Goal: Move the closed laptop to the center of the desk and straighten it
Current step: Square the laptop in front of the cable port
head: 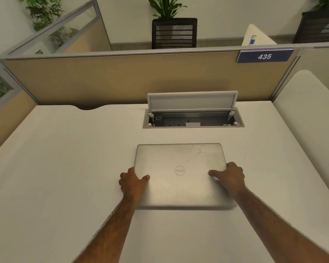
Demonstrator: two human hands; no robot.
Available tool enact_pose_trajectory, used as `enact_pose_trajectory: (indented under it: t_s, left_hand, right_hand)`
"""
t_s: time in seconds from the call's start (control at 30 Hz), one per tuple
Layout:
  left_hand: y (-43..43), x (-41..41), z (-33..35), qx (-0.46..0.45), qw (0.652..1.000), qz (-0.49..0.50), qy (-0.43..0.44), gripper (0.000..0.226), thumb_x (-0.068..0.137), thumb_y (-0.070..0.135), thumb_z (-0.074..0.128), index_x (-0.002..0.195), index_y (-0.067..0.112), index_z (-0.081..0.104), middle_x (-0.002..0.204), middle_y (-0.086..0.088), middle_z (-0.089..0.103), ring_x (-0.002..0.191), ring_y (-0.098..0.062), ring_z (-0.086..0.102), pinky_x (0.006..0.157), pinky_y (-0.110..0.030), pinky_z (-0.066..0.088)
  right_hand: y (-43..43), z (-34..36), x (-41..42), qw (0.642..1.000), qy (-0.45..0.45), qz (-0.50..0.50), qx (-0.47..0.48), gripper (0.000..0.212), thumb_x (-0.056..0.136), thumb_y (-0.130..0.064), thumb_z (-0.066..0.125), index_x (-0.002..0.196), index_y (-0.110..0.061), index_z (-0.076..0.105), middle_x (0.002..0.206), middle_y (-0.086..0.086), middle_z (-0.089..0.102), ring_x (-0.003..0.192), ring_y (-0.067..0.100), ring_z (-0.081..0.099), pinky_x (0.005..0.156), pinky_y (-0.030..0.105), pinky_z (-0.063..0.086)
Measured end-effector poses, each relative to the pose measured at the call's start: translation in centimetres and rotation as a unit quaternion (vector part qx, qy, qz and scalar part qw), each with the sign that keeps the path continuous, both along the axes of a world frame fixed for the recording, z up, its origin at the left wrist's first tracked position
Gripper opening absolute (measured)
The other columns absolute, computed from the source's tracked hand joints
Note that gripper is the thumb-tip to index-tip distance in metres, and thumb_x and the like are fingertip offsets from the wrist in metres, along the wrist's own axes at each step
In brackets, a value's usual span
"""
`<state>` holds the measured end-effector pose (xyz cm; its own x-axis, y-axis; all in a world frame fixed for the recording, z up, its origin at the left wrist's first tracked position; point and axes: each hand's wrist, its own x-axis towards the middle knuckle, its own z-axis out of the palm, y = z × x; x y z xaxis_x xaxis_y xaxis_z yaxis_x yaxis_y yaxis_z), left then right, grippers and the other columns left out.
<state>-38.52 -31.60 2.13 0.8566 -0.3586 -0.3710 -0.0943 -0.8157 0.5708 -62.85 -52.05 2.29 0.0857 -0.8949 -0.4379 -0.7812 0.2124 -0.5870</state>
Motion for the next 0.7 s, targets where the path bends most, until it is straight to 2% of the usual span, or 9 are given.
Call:
enact_pose_trajectory:
  t_s: [0.47,0.57,0.7]
  left_hand:
    - [0.2,0.5,-0.5,-0.035,0.999,-0.011,0.006,0.075,0.080,0.038,0.074,0.142,0.012,0.041,0.137,-0.015,0.040,0.130,-0.036,0.036,0.105,-0.047,0.042]
    - [0.8,0.1,-0.9,-0.018,0.999,-0.034,-0.019,0.074,0.083,0.040,0.070,0.143,0.011,0.039,0.136,-0.017,0.040,0.129,-0.039,0.036,0.106,-0.046,0.039]
    - [1.3,-1.2,-1.2,0.011,0.993,-0.071,-0.091,0.078,0.092,0.042,0.060,0.152,0.005,0.026,0.140,-0.020,0.039,0.130,-0.039,0.036,0.109,-0.044,0.033]
  right_hand:
    - [-0.1,-0.3,0.0,1.000,-0.014,0.001,-0.013,0.073,0.064,-0.043,0.087,0.124,-0.011,0.058,0.124,0.013,0.056,0.116,0.037,0.058,0.092,0.051,0.056]
    - [0.0,-0.2,0.1,1.000,-0.003,0.011,-0.015,0.073,0.066,-0.044,0.086,0.124,-0.010,0.060,0.125,0.014,0.056,0.118,0.038,0.058,0.092,0.050,0.056]
    - [0.2,-0.3,-0.4,0.999,0.006,0.041,-0.018,0.073,0.069,-0.046,0.085,0.126,-0.009,0.060,0.126,0.015,0.054,0.120,0.039,0.057,0.094,0.050,0.055]
